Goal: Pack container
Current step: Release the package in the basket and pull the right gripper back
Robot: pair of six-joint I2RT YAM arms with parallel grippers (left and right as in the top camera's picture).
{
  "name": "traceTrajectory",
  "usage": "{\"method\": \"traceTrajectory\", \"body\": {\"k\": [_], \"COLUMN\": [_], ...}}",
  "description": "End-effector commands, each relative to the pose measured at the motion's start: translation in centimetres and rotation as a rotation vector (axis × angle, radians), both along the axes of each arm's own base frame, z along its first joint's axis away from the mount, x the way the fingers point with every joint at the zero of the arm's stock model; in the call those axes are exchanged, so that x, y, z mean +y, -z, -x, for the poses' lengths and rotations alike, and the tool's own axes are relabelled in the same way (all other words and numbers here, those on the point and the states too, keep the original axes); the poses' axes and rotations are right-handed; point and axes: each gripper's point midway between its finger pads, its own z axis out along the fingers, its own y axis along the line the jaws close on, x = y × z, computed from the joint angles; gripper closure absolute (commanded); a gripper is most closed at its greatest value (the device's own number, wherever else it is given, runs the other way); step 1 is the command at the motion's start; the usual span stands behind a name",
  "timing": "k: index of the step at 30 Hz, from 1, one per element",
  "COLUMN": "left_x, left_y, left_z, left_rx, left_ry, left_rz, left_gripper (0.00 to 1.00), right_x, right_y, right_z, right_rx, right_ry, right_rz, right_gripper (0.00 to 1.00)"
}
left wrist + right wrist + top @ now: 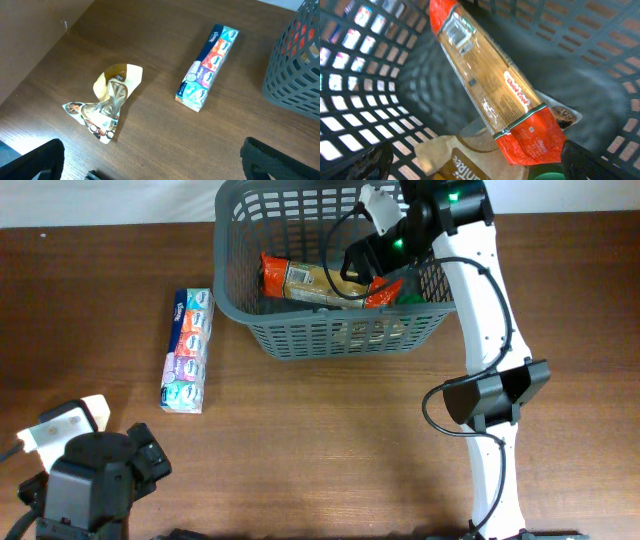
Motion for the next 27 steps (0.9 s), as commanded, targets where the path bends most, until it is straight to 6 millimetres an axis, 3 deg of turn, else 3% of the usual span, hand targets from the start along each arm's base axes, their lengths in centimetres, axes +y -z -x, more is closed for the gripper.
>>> {"method": "traceTrajectory", "body": {"k": [1,6,7,9,10,12,16,20,27], "left_x": [0.0,0.0,0.0,0.0,0.0,0.0,0.0,0.0,0.0], "left_y": [0.2,0.2,0.2,0.2,0.2,0.2,0.2,0.2,0.2], "left_z": [0.0,0.0,0.0,0.0,0.0,0.0,0.0,0.0,0.0], "left_rx": [0.003,0.003,0.003,0.003,0.003,0.003,0.003,0.003,0.003], "left_ry": [-0.009,-0.009,-0.009,-0.009,-0.009,-0.009,-0.009,-0.009,-0.009], "left_rz": [0.007,0.007,0.007,0.007,0.007,0.007,0.007,0.007,0.007], "left_gripper": [0.0,0.0,0.01,0.0,0.0,0.0,0.0,0.0,0.0], "right_x": [-0.7,-5.0,-7.6,-10.2,-12.5,-15.3,-20.8,-26.0,-28.8], "right_y": [-8.1,-16.8,-20.6,-23.6,-25.5,-27.3,-29.0,-28.8,-30.3], "right_z": [0.7,1.9,3.1,4.4,5.5,7.0,10.7,14.7,18.3], "right_rx": [-0.158,-0.369,-0.46,-0.54,-0.599,-0.656,-0.685,-0.658,-0.697], "right_ry": [0.09,0.256,0.339,0.426,0.496,0.575,0.774,0.97,1.071], "right_rz": [-0.083,-0.125,-0.14,-0.144,-0.127,-0.093,-0.031,0.064,0.09], "right_gripper": [0.01,0.01,0.01,0.01,0.01,0.02,0.01,0.01,0.01]}}
